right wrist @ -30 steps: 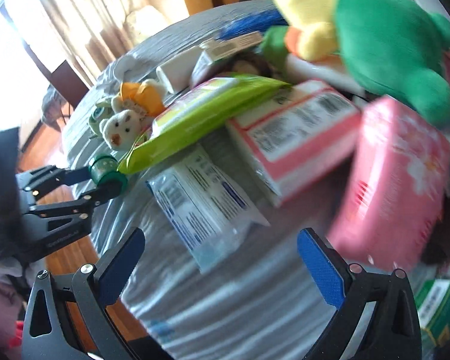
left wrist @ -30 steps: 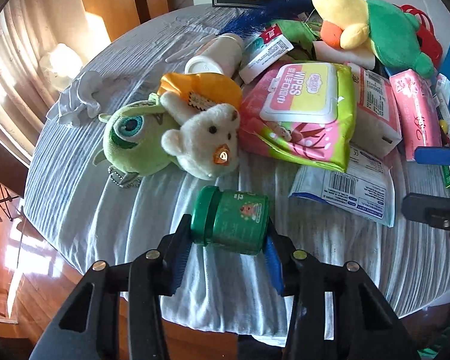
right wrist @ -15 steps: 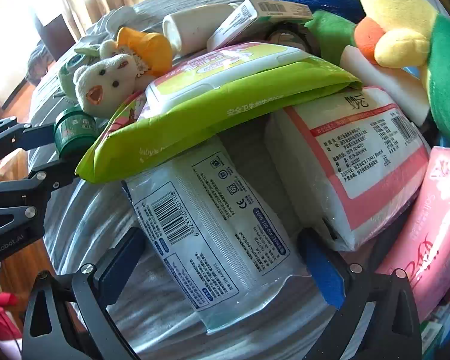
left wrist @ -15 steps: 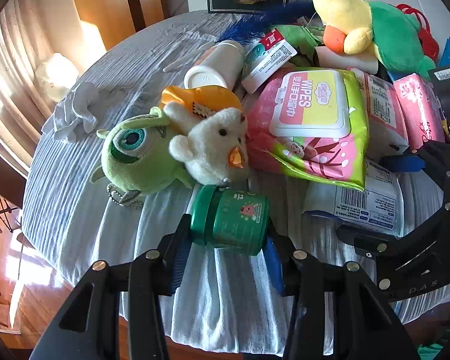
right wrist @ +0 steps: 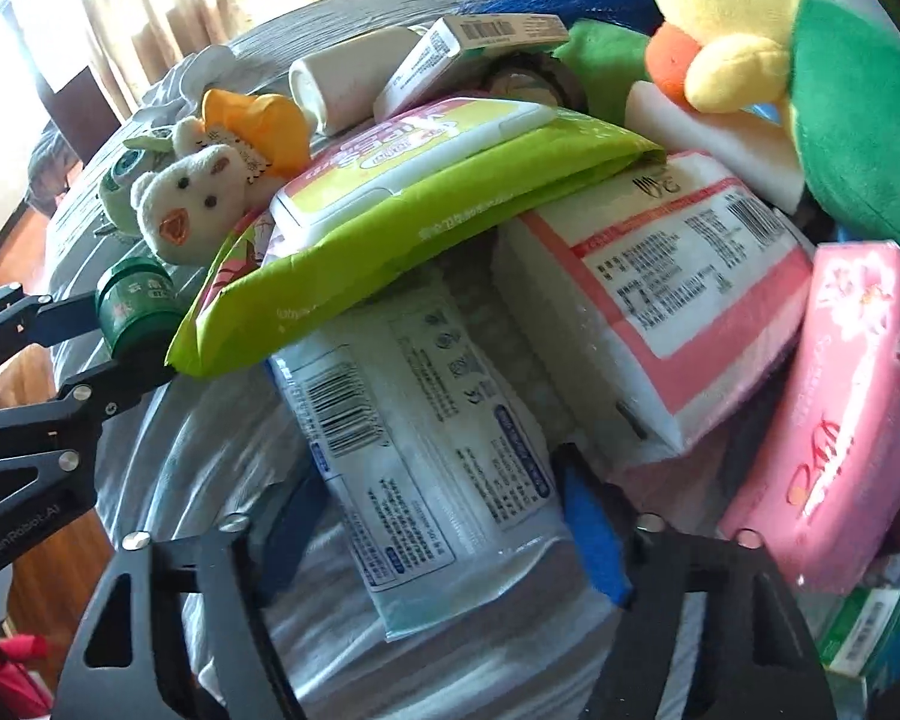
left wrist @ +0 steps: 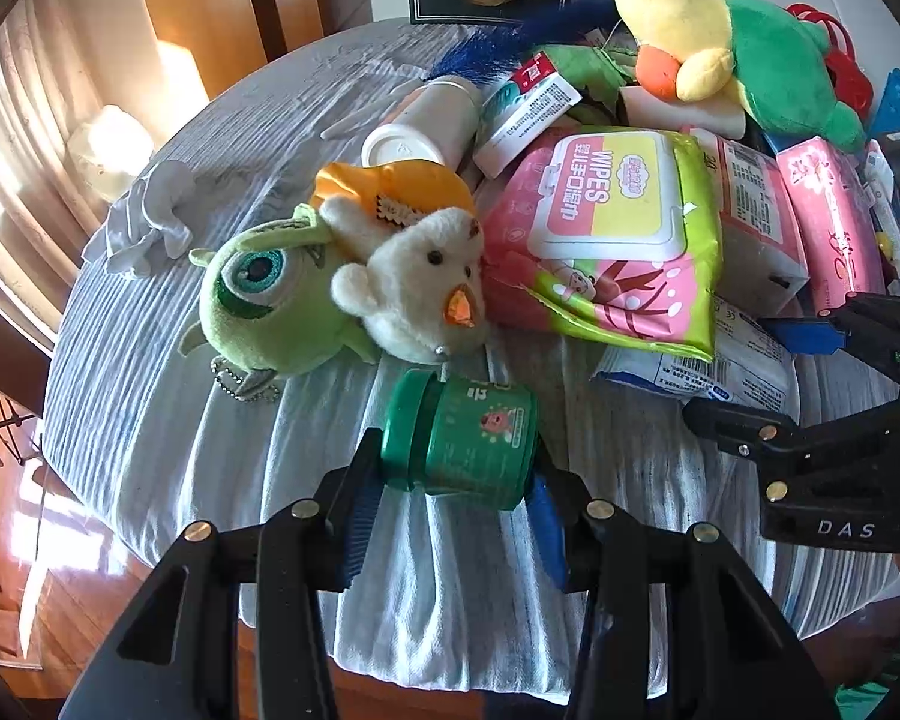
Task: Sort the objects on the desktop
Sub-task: 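Grasp the green jar with the left tool while the right grasps the white packet, then carry the green jar and white packet with both tools over the crate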
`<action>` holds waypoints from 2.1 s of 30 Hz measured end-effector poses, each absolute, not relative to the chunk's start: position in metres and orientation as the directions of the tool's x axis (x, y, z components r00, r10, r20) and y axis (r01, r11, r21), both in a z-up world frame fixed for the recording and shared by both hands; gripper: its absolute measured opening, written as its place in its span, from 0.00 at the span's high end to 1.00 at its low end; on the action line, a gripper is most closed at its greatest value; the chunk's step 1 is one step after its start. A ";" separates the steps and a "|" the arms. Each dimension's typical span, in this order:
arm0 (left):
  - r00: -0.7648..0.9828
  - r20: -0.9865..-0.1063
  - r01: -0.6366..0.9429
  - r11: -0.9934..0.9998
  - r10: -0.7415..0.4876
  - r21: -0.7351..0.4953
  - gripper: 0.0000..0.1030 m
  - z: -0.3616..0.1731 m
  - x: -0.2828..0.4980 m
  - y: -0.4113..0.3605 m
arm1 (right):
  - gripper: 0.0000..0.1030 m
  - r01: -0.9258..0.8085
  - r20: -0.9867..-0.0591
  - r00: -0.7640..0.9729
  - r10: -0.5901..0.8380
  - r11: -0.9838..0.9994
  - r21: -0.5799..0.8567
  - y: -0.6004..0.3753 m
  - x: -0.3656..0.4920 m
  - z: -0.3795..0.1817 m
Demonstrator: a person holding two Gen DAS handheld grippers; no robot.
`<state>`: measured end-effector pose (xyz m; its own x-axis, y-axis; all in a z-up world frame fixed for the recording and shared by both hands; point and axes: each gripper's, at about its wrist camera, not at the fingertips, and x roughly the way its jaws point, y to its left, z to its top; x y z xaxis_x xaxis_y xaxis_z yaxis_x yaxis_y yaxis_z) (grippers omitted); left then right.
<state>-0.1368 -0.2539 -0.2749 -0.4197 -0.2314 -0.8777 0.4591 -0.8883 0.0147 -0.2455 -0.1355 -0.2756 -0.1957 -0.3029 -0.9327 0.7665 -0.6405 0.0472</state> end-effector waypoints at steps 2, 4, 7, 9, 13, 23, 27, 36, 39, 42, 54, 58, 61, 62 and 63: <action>-0.427 -0.876 0.441 -0.897 -0.224 0.015 0.57 -0.273 -0.138 -0.248 | 0.40 0.752 -0.931 -0.168 -0.323 -0.653 0.090 -0.123 -0.242 -0.273; -0.433 -0.875 0.423 -0.906 -0.216 0.014 0.57 -0.270 -0.139 -0.241 | 0.42 0.736 -0.929 -0.167 -0.329 -0.669 0.105 -0.107 -0.236 -0.268; -0.461 -0.865 0.373 -0.928 -0.198 0.014 0.57 -0.260 -0.141 -0.223 | 0.42 0.698 -0.915 -0.183 -0.361 -0.702 0.138 -0.078 -0.229 -0.254; -0.484 -0.855 0.334 -0.942 -0.184 0.014 0.57 -0.253 -0.143 -0.211 | 0.42 0.667 -0.898 -0.229 -0.375 -0.733 0.136 -0.057 -0.228 -0.237; -0.537 -0.829 0.268 -0.963 -0.157 0.008 0.57 -0.232 -0.150 -0.189 | 0.42 0.621 -0.865 -0.326 -0.381 -0.776 0.108 -0.022 -0.215 -0.208; -0.726 -0.680 0.102 -0.994 -0.102 0.040 0.57 -0.152 -0.182 -0.128 | 0.42 0.454 -0.751 -0.570 -0.334 -0.890 0.051 0.030 -0.211 -0.138; -0.783 -0.619 0.041 -0.998 -0.064 0.051 0.57 -0.121 -0.193 -0.095 | 0.42 0.365 -0.692 -0.667 -0.276 -0.931 0.019 0.065 -0.206 -0.100; -0.855 -0.515 -0.099 -0.994 0.060 0.048 0.57 -0.068 -0.229 -0.019 | 0.42 0.209 -0.567 -0.811 -0.146 -0.977 -0.048 0.140 -0.197 -0.034; -0.872 -0.486 -0.103 -0.993 0.064 0.054 0.57 -0.047 -0.244 0.010 | 0.42 0.166 -0.521 -0.845 -0.119 -0.985 -0.045 0.170 -0.200 -0.012; -0.890 -0.451 -0.096 -0.994 0.060 0.057 0.57 -0.026 -0.259 0.040 | 0.42 0.166 -0.467 -0.871 -0.153 -0.986 0.012 0.206 -0.202 0.011; -0.928 -0.361 -0.112 -0.993 0.094 0.031 0.57 0.076 -0.350 0.218 | 0.41 0.097 -0.328 -0.943 -0.053 -0.988 -0.120 0.400 -0.263 0.106; -0.903 -0.399 -0.171 -0.985 0.160 -0.010 0.57 0.097 -0.392 0.275 | 0.41 0.061 -0.364 -0.931 0.001 -0.986 -0.158 0.458 -0.309 0.116; -0.880 -0.442 -0.196 -0.981 0.174 0.004 0.57 0.106 -0.427 0.318 | 0.41 0.043 -0.414 -0.909 0.036 -0.983 -0.180 0.493 -0.346 0.115; -0.857 -0.480 -0.211 -0.978 0.187 -0.004 0.57 0.107 -0.447 0.331 | 0.41 0.035 -0.440 -0.897 0.050 -0.983 -0.182 0.502 -0.363 0.111; -0.840 -0.509 -0.212 -0.977 0.189 -0.013 0.57 0.107 -0.461 0.341 | 0.41 0.029 -0.468 -0.881 0.060 -0.983 -0.181 0.511 -0.378 0.105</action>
<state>-0.4609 0.3410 0.1068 -0.8396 0.1887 -0.5093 -0.2117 -0.9772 -0.0130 -0.3784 0.5109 0.1047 -0.8815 0.0605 -0.4683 0.0290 -0.9830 -0.1815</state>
